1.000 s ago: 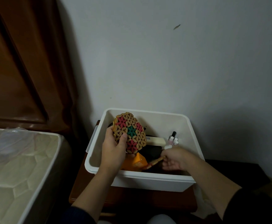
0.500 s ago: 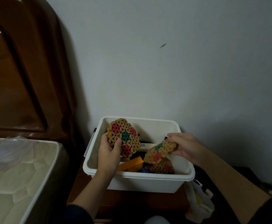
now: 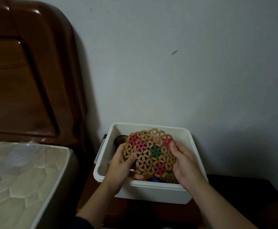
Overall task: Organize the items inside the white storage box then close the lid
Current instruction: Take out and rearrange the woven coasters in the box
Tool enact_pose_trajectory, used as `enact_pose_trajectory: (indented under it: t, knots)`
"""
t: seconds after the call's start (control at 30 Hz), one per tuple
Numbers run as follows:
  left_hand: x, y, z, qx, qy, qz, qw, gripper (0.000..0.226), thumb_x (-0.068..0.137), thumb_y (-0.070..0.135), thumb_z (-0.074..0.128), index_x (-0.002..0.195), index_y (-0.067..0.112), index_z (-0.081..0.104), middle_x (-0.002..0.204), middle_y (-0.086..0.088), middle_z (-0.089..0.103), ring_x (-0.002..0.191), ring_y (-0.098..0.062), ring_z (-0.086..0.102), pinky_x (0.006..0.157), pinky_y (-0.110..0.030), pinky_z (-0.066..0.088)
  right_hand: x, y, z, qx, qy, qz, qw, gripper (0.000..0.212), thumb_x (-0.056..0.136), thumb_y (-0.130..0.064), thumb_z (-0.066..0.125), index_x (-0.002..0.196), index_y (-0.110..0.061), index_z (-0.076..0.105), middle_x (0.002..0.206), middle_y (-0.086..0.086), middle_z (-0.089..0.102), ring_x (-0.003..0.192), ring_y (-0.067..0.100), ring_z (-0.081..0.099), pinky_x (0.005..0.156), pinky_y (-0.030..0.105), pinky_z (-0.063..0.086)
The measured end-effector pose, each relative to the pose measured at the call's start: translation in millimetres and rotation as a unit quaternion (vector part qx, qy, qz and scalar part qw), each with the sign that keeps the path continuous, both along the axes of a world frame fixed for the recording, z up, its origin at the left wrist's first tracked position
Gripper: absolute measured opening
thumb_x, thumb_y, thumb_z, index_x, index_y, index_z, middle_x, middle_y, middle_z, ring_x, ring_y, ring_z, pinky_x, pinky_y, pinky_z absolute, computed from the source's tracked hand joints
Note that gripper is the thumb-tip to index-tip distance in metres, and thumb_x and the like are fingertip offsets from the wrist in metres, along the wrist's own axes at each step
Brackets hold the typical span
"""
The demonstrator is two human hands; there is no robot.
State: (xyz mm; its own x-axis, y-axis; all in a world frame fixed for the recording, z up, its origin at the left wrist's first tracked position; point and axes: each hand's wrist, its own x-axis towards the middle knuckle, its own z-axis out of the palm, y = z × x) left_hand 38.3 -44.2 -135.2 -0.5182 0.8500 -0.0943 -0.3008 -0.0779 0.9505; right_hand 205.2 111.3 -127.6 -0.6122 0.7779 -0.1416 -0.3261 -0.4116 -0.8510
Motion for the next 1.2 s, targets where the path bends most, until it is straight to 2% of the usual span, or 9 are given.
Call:
enact_pose_trajectory:
  t: [0.2,0.37,0.47,0.6,0.67,0.73,0.8,0.9,1.2]
  knots:
    - [0.5,2.9,0.9,-0.002,0.029,-0.020,0.999,0.035,0.108,0.014,0.058,0.133,0.037,0.059,0.130,-0.004,0.071,0.114,-0.038,0.073,0.065,-0.040,0.065,-26.7,-13.4,-2.4,0.060,-0.081,-0.050,0.994,0.030,0.101,-0.045,0.067,0.121,-0.025,0.077,0.120,0.005,0.078,0.110,0.024,0.076,0.081,0.042,0.065]
    - [-1.5,0.2,1.9,0.001,0.011,-0.070,0.997,0.041,0.107,0.009,0.059,0.132,0.041,0.060,0.128,-0.006,0.072,0.099,-0.044,0.077,0.058,-0.043,0.066,-34.0,-12.7,-6.3,0.110,-0.108,-0.051,0.987,0.027,0.100,-0.046,0.068,0.116,-0.025,0.076,0.118,0.005,0.078,0.112,0.027,0.074,0.092,0.052,0.063]
    - [-4.7,1.2,-0.3,0.013,0.018,-0.084,0.996,0.041,0.105,0.012,0.062,0.132,0.043,0.061,0.131,-0.006,0.072,0.105,-0.044,0.075,0.063,-0.041,0.067,-34.6,-7.9,-6.7,0.120,-0.120,-0.039,0.985,0.023,0.103,-0.040,0.066,0.113,-0.023,0.076,0.116,0.006,0.079,0.110,0.027,0.075,0.094,0.055,0.062]
    - [-9.1,1.3,-2.6,0.009,0.000,-0.121,0.993,0.030,0.108,0.041,0.058,0.137,0.044,0.060,0.135,-0.004,0.070,0.112,-0.044,0.073,0.067,-0.048,0.067,-35.8,-2.5,-4.7,0.150,-0.161,-0.040,0.975,0.022,0.102,-0.041,0.067,0.112,-0.023,0.077,0.113,0.001,0.080,0.110,0.023,0.075,0.097,0.053,0.061]
    - [-10.3,1.8,-1.2,-0.011,-0.008,-0.133,0.991,0.044,0.106,0.065,0.044,0.140,0.042,0.060,0.134,-0.003,0.071,0.114,-0.041,0.073,0.071,-0.052,0.067,-36.6,-1.8,-5.2,0.174,-0.180,-0.052,0.967,0.020,0.100,-0.045,0.068,0.109,-0.028,0.076,0.111,-0.002,0.079,0.109,0.020,0.074,0.096,0.050,0.061]
    - [-9.3,2.4,0.1,-0.019,-0.006,-0.144,0.989,0.054,0.103,0.074,0.037,0.141,0.044,0.060,0.133,-0.002,0.072,0.115,-0.038,0.073,0.074,-0.052,0.066,-37.6,-3.0,-6.7,0.182,-0.186,-0.062,0.963,0.017,0.099,-0.048,0.068,0.105,-0.033,0.075,0.110,-0.005,0.079,0.107,0.018,0.074,0.094,0.048,0.063]
    - [-6.3,1.6,1.8,-0.015,0.005,-0.138,0.990,0.043,0.100,0.069,0.053,0.137,0.048,0.059,0.129,0.001,0.073,0.114,-0.036,0.074,0.073,-0.052,0.066,-38.7,-4.9,-7.9,0.187,-0.183,-0.071,0.963,0.014,0.099,-0.049,0.068,0.103,-0.036,0.073,0.109,-0.006,0.079,0.105,0.016,0.075,0.092,0.044,0.064]
    - [-3.9,0.8,0.0,-0.003,0.010,-0.126,0.992,0.035,0.099,0.041,0.073,0.130,0.048,0.058,0.126,0.002,0.073,0.112,-0.037,0.075,0.069,-0.050,0.067,-40.7,-8.4,-8.9,0.205,-0.183,-0.089,0.957,0.011,0.099,-0.050,0.068,0.103,-0.040,0.069,0.110,-0.006,0.077,0.106,0.016,0.074,0.087,0.041,0.065]
    - [1.1,0.9,-1.0,0.000,0.028,-0.086,0.996,0.043,0.101,0.029,0.069,0.140,0.034,0.051,0.124,0.000,0.073,0.108,-0.035,0.076,0.063,-0.044,0.067,-39.2,-10.8,-1.4,0.225,-0.230,-0.089,0.943,0.027,0.095,-0.060,0.067,0.114,-0.046,0.054,0.125,-0.009,0.063,0.112,0.013,0.067,0.089,0.040,0.063]
